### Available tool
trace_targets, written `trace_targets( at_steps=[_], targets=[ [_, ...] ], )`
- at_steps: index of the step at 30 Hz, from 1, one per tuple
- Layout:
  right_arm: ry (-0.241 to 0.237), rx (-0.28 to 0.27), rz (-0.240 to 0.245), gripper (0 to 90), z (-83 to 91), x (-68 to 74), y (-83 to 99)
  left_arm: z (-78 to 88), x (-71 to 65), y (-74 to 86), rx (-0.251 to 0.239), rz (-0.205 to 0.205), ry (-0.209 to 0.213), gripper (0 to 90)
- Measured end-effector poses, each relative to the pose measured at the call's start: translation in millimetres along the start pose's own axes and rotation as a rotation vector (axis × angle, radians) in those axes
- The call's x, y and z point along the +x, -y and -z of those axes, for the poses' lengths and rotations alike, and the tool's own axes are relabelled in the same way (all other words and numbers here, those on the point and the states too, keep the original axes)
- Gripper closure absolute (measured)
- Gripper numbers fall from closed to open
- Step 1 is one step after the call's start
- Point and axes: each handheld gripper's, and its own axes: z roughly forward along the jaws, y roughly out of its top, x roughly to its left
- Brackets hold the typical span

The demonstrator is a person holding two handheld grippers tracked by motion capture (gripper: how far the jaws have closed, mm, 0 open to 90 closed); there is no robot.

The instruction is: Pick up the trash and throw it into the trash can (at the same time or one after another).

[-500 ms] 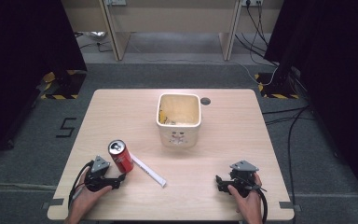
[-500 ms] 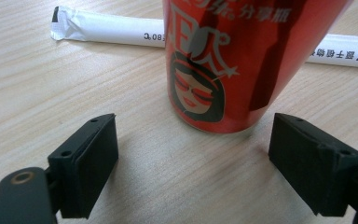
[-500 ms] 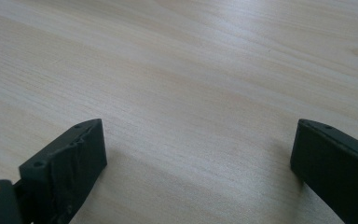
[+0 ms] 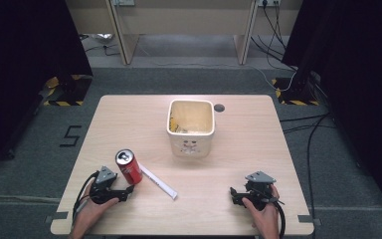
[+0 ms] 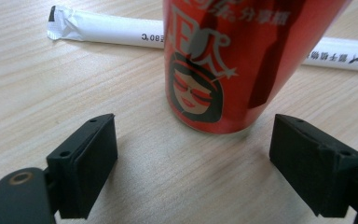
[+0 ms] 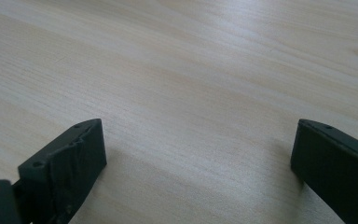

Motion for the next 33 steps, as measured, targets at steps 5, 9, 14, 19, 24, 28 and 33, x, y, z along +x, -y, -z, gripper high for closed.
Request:
trace_targets(
  at_steps=[5,9,14,19,24,28,33],
  targets=[
    [0.000,0.000,0.001,3.4,0.0,0.0,0.0,2.1,0.8,1.0,-0.003,0.013,0.022,15.4],
    [-0.002,0.002,-0.001,3.2,0.1,0.1,-0.1,6.2,-1.8,-1.8,-0.017,0.013,0.036,16.2],
    [-0.002,0.002,0.001,3.2,0.0,0.0,-0.1,12.5,-3.2,-6.1,-0.048,0.018,0.041,16.2],
    [0.001,0.001,0.001,3.2,-0.1,0.2,0.0,20.8,-6.1,-14.2,-0.086,0.006,0.042,16.2],
    [0.000,0.001,0.000,3.2,-0.1,0.3,-0.1,23.0,-9.0,-20.1,-0.098,-0.006,0.048,16.1],
    [0.002,0.001,0.002,3.1,-0.2,0.2,-0.1,21.7,-12.5,-24.0,-0.104,-0.015,0.051,16.1],
    [0.002,0.002,0.002,3.1,-0.2,0.3,-0.1,21.5,-14.1,-29.1,-0.109,-0.026,0.045,16.2]
  ],
)
